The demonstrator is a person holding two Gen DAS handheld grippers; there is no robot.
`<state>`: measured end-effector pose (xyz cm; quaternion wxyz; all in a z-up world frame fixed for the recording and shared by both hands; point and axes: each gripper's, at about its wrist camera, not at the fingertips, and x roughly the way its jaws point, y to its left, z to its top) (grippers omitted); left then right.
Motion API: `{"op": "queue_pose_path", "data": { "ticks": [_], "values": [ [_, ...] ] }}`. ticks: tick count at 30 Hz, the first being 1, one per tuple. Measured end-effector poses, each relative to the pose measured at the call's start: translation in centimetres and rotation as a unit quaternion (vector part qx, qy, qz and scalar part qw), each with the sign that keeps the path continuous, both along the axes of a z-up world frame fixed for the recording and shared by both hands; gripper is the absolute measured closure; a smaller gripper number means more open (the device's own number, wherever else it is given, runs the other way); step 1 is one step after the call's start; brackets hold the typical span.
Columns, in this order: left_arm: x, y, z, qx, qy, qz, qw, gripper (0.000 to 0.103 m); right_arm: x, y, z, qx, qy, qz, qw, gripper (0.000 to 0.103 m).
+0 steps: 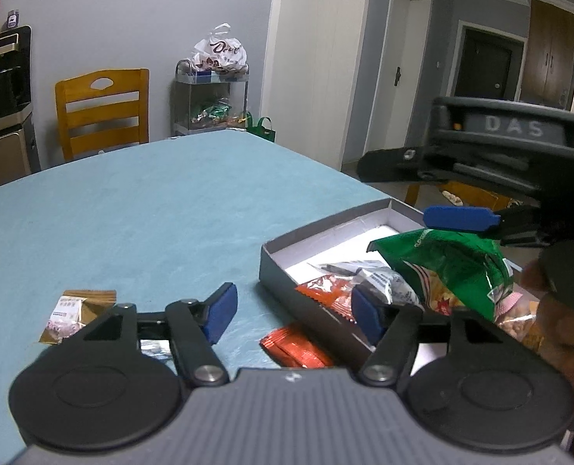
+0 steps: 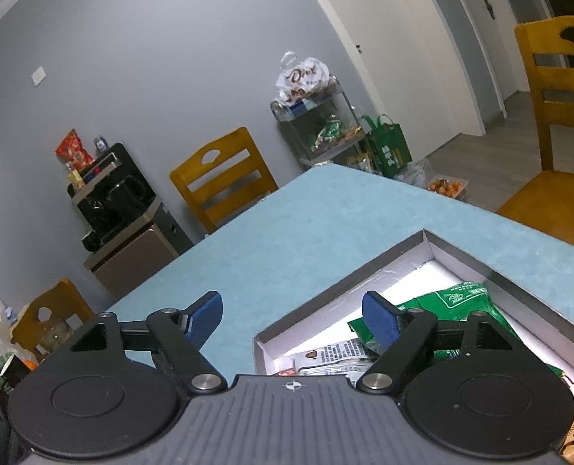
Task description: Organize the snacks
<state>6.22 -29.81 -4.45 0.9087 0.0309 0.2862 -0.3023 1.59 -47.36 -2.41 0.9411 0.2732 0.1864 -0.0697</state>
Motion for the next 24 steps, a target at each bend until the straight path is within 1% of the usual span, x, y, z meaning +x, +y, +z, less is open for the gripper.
{"op": "queue_pose_path", "data": {
  "ticks": [4,6,8,13,17,24],
  "values": [
    [-0.1,0.7,0.3,-0.003,0.0,0.002,1.0,0.032,-0.5,0.3,0.4,-0.006,-0.002,0.005,1.0,0.015],
    [-0.2,1.1,0.5,-0.006,0.0,0.002,1.0,0.027,-0.8,0.4,0.7,-0.005,-0.003,0.009,1.0,0.01],
    [-0.5,1.3,0.8,-0.009,-0.002,0.002,1.0,0.019,-1.1,0.5,0.9,-0.007,-0.004,0.013,1.0,0.008],
    [-0.9,2.1,1.6,-0.01,-0.009,0.001,0.9999,0.017,-2.2,0.8,1.6,-0.01,-0.008,0.024,1.0,0.005],
    [-1.4,3.0,2.3,-0.012,-0.016,0.005,0.9998,0.013,-3.2,1.3,2.2,-0.011,-0.017,0.04,0.999,0.004],
    [-2.1,4.9,3.0,-0.001,-0.026,0.017,0.9995,0.013,-4.6,2.7,2.8,-0.046,-0.025,0.052,0.997,0.003]
  ]
}}
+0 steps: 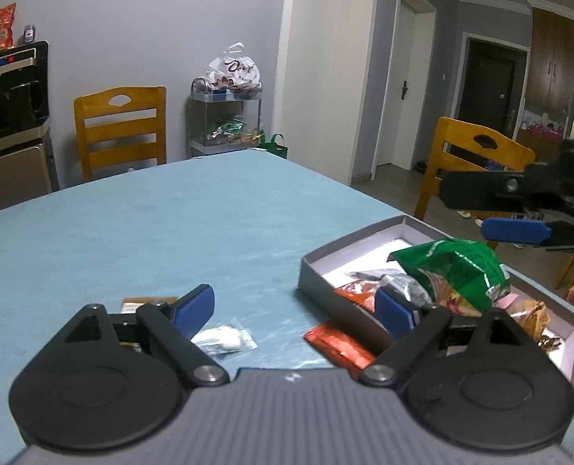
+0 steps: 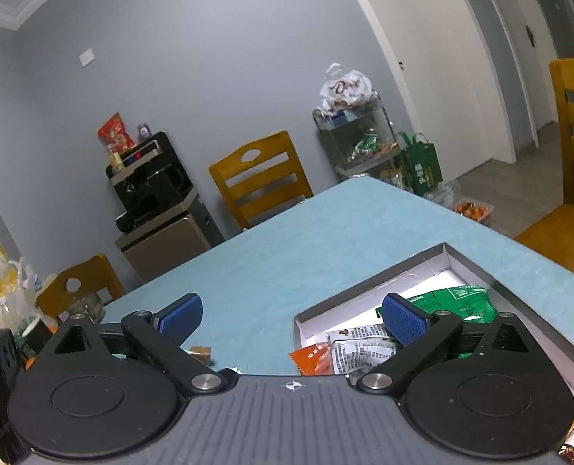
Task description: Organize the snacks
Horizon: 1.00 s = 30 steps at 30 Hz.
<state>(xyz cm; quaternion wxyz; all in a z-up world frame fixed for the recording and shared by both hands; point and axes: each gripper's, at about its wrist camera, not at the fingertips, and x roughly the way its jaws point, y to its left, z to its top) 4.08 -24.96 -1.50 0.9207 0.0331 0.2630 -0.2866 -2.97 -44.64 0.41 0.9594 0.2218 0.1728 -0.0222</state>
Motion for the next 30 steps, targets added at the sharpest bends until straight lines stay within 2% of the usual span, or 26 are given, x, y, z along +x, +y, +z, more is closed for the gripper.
{"op": "queue_pose_path", "data": {
  "ticks": [11,19,25,30],
  "values": [
    [-0.6,3.3,-0.9,0.003,0.002,0.026,0.9996,0.011,-0.6,2.5,-0.4,-0.046,-0.005,0.02,0.999,0.001],
    [-0.6,4.5,-2.0,0.005,0.008,0.04,0.9992,0.011,-0.5,4.3,-1.2,-0.065,0.012,0.042,0.997,0.0],
    [-0.5,5.2,-2.5,0.014,0.003,0.046,0.9988,0.011,-1.4,5.9,-1.9,-0.104,0.015,0.056,0.993,0.0],
    [-0.2,5.9,-2.9,0.017,0.006,0.048,0.9987,0.011,-1.8,7.4,-2.7,-0.138,0.034,0.083,0.986,0.0]
  ]
}}
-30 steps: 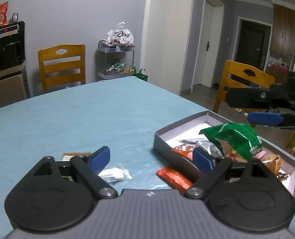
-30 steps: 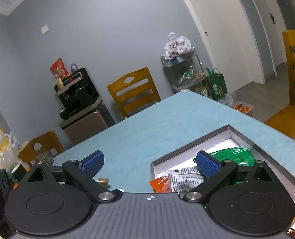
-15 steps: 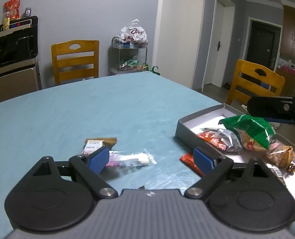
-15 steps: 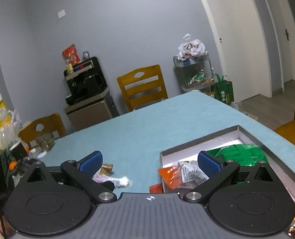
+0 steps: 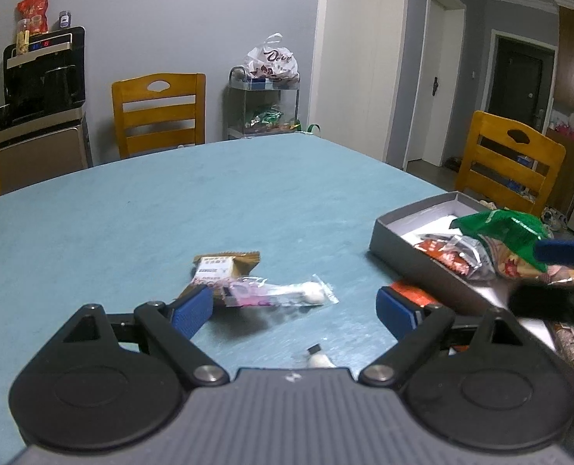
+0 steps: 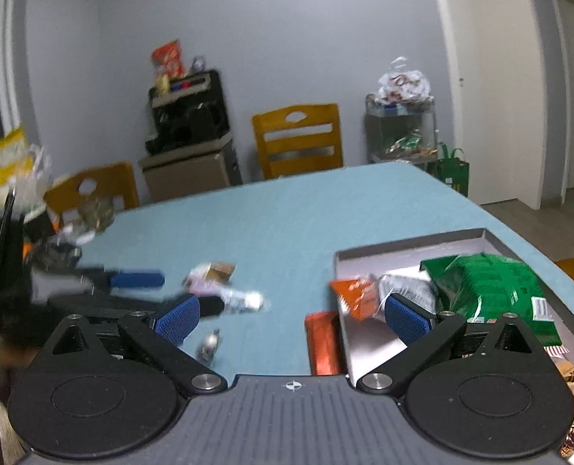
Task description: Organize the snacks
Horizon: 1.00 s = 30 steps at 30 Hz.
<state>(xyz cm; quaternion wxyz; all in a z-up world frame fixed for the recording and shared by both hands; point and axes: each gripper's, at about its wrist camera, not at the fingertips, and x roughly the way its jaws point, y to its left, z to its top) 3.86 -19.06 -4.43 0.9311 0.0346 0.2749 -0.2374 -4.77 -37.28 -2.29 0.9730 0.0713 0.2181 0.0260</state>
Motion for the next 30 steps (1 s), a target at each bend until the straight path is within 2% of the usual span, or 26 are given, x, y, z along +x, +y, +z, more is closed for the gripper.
{"op": "queue_pose_path", "data": {
  "ticks": [5,10,16,19,24,30],
  "values": [
    [0.4,0.2,-0.5,0.011,-0.001,0.008,0.9999,0.011,-0.7,2.1,-1.1,-0.053,0.014,0.032,0.998,0.004],
    [0.6,0.0,-0.9,0.011,0.009,0.005,0.9999,0.011,0.5,3.8,-2.2,-0.088,0.042,0.032,0.995,0.034],
    [0.5,-0.1,-0.9,0.009,0.008,0.005,0.9999,0.011,2.5,4.9,-3.2,-0.106,0.074,0.003,0.992,0.05],
    [0.6,-0.2,-1.1,0.008,0.009,0.005,0.9999,0.011,3.5,5.2,-3.8,-0.123,0.09,-0.012,0.988,0.054],
    [0.5,-0.2,-1.1,0.008,0.007,0.006,0.9999,0.011,4.8,6.2,-4.8,-0.156,0.104,-0.034,0.982,0.054],
    [0.5,-0.1,-1.1,0.007,0.005,0.007,0.9999,0.011,6.3,6.3,-5.2,-0.167,0.116,-0.051,0.978,0.054]
  ]
}}
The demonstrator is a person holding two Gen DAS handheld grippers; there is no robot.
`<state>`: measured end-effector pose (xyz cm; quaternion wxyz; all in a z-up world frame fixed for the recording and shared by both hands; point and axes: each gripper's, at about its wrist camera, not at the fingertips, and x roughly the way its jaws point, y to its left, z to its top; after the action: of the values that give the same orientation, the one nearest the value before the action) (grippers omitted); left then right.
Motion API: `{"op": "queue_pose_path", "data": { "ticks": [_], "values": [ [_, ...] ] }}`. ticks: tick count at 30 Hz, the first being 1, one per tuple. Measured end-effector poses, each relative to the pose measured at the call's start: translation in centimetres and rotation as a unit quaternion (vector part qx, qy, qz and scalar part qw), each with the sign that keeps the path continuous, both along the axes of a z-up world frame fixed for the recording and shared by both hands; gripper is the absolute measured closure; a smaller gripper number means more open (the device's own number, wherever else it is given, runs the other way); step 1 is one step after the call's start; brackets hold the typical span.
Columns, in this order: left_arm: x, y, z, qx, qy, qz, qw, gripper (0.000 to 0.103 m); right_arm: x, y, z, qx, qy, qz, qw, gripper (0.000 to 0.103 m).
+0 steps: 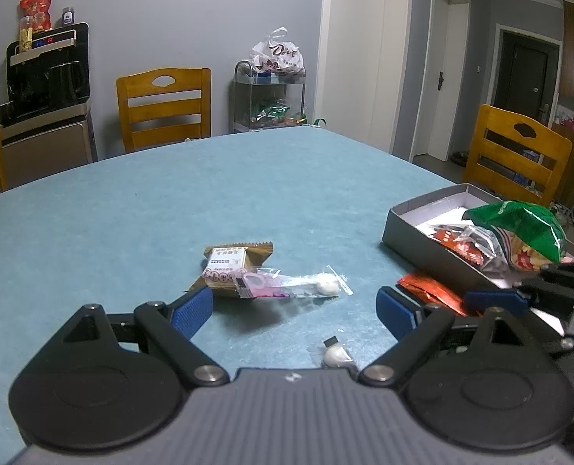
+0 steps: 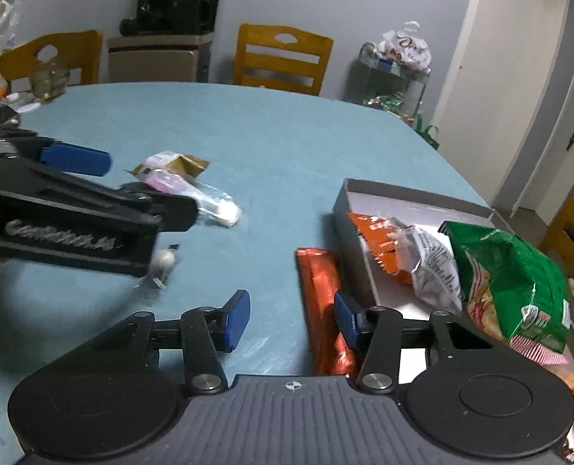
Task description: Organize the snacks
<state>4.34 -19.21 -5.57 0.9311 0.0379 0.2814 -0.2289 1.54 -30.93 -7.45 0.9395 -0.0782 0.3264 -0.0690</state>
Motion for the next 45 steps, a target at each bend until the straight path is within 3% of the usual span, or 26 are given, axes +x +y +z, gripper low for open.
{"op": "queue_pose_path", "data": {
  "ticks": [8,23,31,40,45],
  "values": [
    [0.0,0.1,0.0,0.0,0.0,0.002,1.0,0.011,1.2,-0.6,0.2,0.009,0.01,-0.006,1.0,0.055],
    [-0.1,0.3,0.0,-0.004,-0.008,0.012,0.9999,0.011,0.1,-3.2,2.3,0.153,0.027,0.039,0.987,0.058],
    [0.1,0.3,-0.2,0.001,-0.006,0.016,0.9998,0.011,-1.6,-2.6,2.8,0.1,-0.008,0.041,0.994,0.058],
    [0.8,0.2,-1.0,0.011,0.024,0.008,0.9996,0.011,-0.9,-2.6,1.5,0.096,0.007,0.033,0.995,0.058],
    [0.9,0.3,-1.4,0.005,0.06,-0.033,0.9976,0.011,-0.6,-2.2,0.8,0.086,0.023,0.035,0.995,0.059]
  ]
}}
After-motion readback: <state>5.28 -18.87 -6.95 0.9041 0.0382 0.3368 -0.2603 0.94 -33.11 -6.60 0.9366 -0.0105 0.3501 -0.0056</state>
